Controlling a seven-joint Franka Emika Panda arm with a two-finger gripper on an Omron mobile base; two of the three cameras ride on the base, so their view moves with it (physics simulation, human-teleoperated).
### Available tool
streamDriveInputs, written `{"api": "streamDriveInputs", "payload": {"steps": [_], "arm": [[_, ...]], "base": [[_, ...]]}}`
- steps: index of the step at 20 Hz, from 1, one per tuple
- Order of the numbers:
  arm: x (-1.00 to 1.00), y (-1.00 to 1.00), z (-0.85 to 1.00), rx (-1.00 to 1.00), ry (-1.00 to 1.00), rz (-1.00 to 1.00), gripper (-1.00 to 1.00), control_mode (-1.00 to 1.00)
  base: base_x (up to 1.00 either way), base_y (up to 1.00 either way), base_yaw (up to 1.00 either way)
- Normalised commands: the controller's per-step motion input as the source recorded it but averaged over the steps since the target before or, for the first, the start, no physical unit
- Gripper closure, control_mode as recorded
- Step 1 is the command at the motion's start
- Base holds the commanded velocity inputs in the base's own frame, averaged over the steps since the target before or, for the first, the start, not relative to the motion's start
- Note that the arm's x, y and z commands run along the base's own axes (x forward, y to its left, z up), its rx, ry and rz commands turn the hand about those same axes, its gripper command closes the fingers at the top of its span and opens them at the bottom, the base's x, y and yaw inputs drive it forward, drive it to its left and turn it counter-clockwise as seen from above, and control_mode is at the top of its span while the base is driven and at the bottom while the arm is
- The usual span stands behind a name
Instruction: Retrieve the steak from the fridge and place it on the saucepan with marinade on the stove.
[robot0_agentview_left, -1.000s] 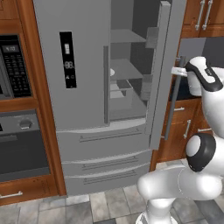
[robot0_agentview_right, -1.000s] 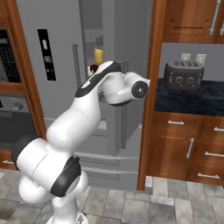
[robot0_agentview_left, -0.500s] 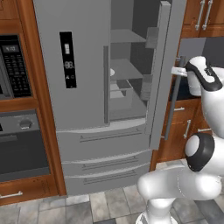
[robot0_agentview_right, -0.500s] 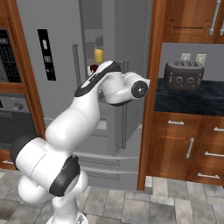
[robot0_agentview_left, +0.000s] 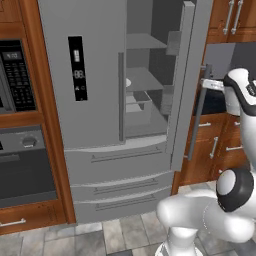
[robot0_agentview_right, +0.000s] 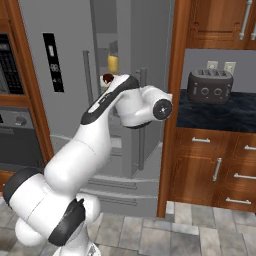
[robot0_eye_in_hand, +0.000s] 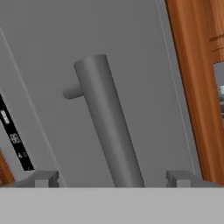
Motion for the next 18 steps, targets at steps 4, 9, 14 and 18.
{"api": "streamDriveInputs", "payload": {"steps": [4, 9, 14, 18], "arm": [[-0.77, 0.59, 0.42, -0.01, -0.02, 0.03, -1.00, -1.00], [-0.77, 0.99, 0.38, -0.03, 0.00, -0.12, -1.00, -1.00], [-0.77, 1.00, 0.51, -0.01, 0.03, -0.22, -1.00, -1.00], [-0.43, 0.98, 0.43, 0.00, 0.03, -0.35, -1.00, -1.00]], "base": [[0.00, 0.00, 0.00], [0.00, 0.00, 0.00], [0.00, 0.00, 0.00], [0.00, 0.00, 0.00]]}}
